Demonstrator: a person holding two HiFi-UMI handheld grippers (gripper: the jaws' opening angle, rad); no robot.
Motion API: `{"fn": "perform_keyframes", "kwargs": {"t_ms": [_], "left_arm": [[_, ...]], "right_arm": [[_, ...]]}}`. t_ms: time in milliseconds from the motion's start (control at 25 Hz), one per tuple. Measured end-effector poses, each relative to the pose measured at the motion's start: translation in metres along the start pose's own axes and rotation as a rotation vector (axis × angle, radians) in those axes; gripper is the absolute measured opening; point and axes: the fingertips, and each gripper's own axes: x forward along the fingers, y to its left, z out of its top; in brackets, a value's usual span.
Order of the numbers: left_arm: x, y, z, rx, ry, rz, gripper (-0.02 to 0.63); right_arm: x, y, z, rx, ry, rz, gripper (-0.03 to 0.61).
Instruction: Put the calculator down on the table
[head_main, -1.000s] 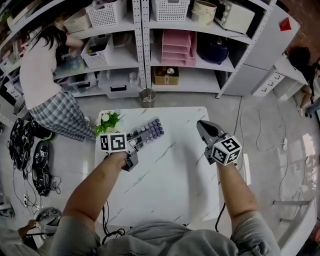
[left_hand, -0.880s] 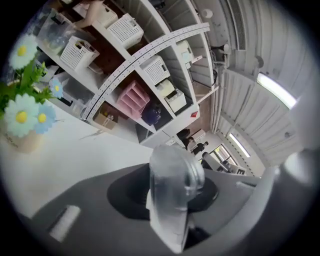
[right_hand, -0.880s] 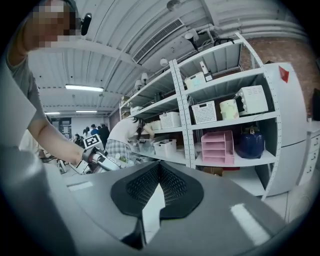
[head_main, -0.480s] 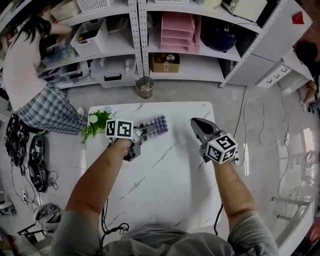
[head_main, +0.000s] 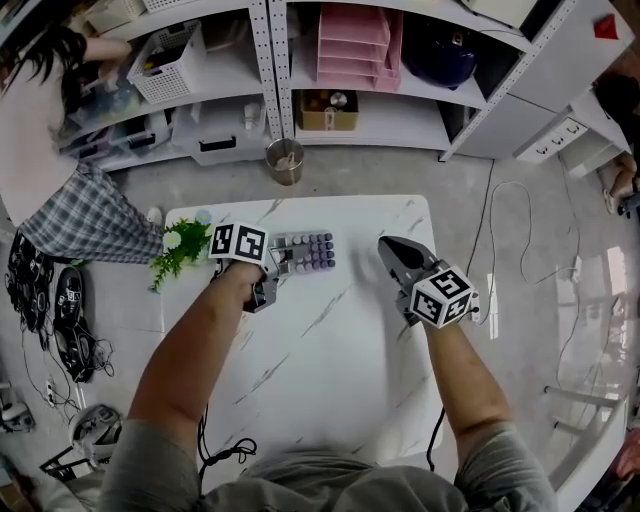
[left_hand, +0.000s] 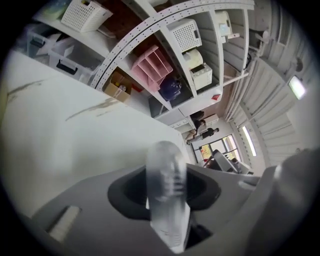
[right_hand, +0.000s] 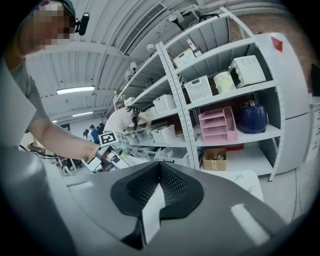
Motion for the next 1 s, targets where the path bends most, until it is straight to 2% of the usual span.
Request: {"fn": "perform_keyframes", "kwargs": {"t_ms": [320, 520, 640, 760, 1000], "left_arm": [[-0.008, 0.025, 0.021, 0.218, -0.050, 0.364, 0.318], [-0.019, 0.037, 0.026, 0.327, -0.075, 0.526, 0.385], [-0.024, 0.045, 0.027, 0.384, -0.089, 0.604, 0.401], [-0.027, 0.042, 0.028, 0.446, -0.120, 0.640, 0.402], [-0.043, 0.023, 0.030, 0.403, -0.232, 0.559, 0.402]], "right_arm": [[0.001, -0.002, -0.002, 0.025, 0.000, 0.004, 0.003], [-0.001, -0.001, -0.003, 0.030, -0.002, 0.003, 0.003], [-0.002, 0.000, -0.003, 0.031, -0.001, 0.002, 0.003], [-0.006, 0.003, -0.001, 0.034, -0.010, 0.002, 0.003], [-0.018, 0.008, 0.010, 0.029, -0.023, -0.003, 0.003]]}}
